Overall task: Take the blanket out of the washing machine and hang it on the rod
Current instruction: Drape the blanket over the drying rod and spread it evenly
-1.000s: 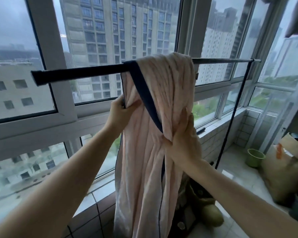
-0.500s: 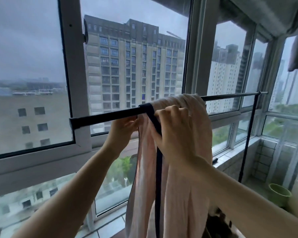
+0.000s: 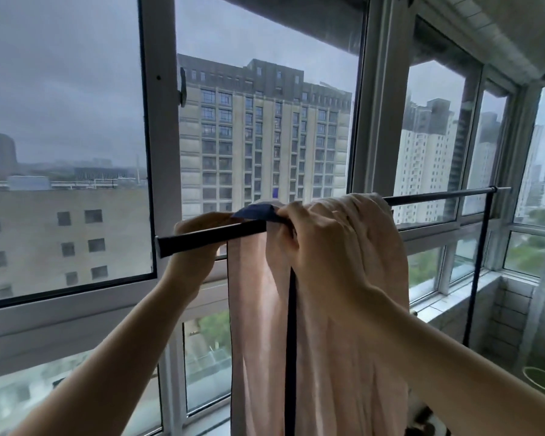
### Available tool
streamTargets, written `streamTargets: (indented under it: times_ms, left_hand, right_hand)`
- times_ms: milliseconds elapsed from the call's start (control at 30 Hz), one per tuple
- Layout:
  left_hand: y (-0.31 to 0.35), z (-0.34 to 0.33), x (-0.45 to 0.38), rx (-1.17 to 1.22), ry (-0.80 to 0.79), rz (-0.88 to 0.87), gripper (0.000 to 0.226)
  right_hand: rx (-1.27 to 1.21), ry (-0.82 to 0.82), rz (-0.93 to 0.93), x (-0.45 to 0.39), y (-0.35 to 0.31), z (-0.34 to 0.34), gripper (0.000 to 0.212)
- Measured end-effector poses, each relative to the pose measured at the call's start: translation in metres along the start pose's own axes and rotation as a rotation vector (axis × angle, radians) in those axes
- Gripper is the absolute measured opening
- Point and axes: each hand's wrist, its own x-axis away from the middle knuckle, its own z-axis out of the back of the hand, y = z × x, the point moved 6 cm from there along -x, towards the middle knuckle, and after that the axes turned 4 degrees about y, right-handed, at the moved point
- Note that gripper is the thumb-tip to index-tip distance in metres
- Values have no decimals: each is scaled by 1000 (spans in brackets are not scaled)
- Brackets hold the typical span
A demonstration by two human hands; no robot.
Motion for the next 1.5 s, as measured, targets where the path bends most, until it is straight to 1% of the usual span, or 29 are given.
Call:
streamTargets:
  times_ms: [100, 167, 267, 333, 367, 433, 533, 567, 667, 733, 900, 1000, 1067, 1133, 1233, 1333, 1400, 1500]
  left_hand:
    - [5, 12, 9, 1, 13, 11, 18]
    - [8, 21, 14, 7, 10, 18, 12]
    - [15, 37, 17, -76, 12, -38, 17]
    - [19, 46, 20, -178, 27, -80, 17]
    - [19, 49, 22, -191, 39, -68, 16]
    - [15, 52, 32, -127, 51, -3, 14]
    - [12, 49, 45, -28, 32, 49, 22]
    - [14, 49, 49, -28, 38, 40, 24]
    - [22, 56, 53, -69, 114, -23, 19]
    - [24, 62, 55, -87, 137, -28, 19]
    - [29, 58, 54, -119, 21, 0, 25]
    - [30, 65, 50, -48, 4, 72, 23]
    - [40, 72, 44, 21, 24, 68, 24]
    - [53, 70, 36, 50, -7, 35, 25]
    - [68, 59, 28, -58, -74, -5, 27]
    - [79, 51, 24, -241, -89, -68, 19]
    - [84, 48, 25, -352, -103, -118, 18]
    - [88, 43, 25, -533, -150, -196, 13]
  right_hand:
    - [-25, -50, 16, 11, -6, -15, 19]
    - [-19, -40, 39, 16, -13, -18, 16]
    - [-61, -11, 65, 17, -27, -17, 11]
    - [-87, 2, 75, 17, -36, -18, 11]
    - [-91, 4, 88, 20, -40, -19, 10]
    - [-78, -13, 129, 28, -48, -25, 12]
    - [-85, -4, 151, 39, -53, -32, 12]
    - [-90, 0, 150, 41, -55, -34, 12]
    - [-82, -5, 160, 41, -60, -35, 12]
    - [-99, -20, 176, 42, -63, -36, 12]
    - [-93, -49, 182, 44, -65, -40, 16]
    - [-98, -56, 183, 44, -65, -41, 14]
    - [-108, -62, 197, 44, -66, -43, 15]
    - [-117, -73, 209, 44, -66, -45, 18]
    - [-118, -72, 218, 46, -63, -45, 27]
    - [-186, -58, 215, 45, -60, -40, 38]
    - [-220, -46, 222, 42, -56, -38, 36]
    - [-244, -20, 235, 36, -49, -36, 26]
